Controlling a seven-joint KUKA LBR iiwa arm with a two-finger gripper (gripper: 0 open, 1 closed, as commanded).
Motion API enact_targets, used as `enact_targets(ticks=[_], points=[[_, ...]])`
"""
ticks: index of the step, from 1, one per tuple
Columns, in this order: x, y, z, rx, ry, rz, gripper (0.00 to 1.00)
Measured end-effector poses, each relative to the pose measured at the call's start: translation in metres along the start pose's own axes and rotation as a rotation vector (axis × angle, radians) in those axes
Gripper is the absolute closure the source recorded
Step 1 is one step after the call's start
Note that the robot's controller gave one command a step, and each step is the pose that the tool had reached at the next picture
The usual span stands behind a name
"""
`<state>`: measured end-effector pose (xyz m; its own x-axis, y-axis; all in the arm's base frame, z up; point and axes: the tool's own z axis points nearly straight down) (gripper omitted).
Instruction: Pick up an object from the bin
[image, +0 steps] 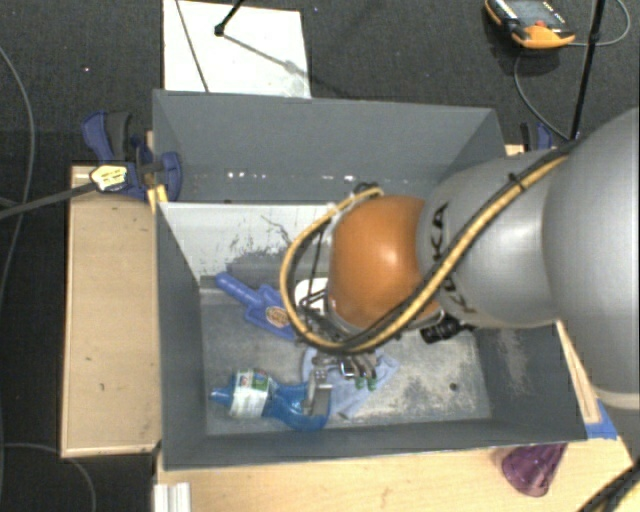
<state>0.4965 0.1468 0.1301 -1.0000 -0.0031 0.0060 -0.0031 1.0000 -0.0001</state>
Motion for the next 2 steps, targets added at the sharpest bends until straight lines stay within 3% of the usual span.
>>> enact_targets(ticks=[1, 2], points=[[-0.002, -0.001, -0.004, -0.001, -0.008, 0.005, 0.00], [0.003, 0.019, 0.018, 0.000, -0.013, -0.123, 0.00]])
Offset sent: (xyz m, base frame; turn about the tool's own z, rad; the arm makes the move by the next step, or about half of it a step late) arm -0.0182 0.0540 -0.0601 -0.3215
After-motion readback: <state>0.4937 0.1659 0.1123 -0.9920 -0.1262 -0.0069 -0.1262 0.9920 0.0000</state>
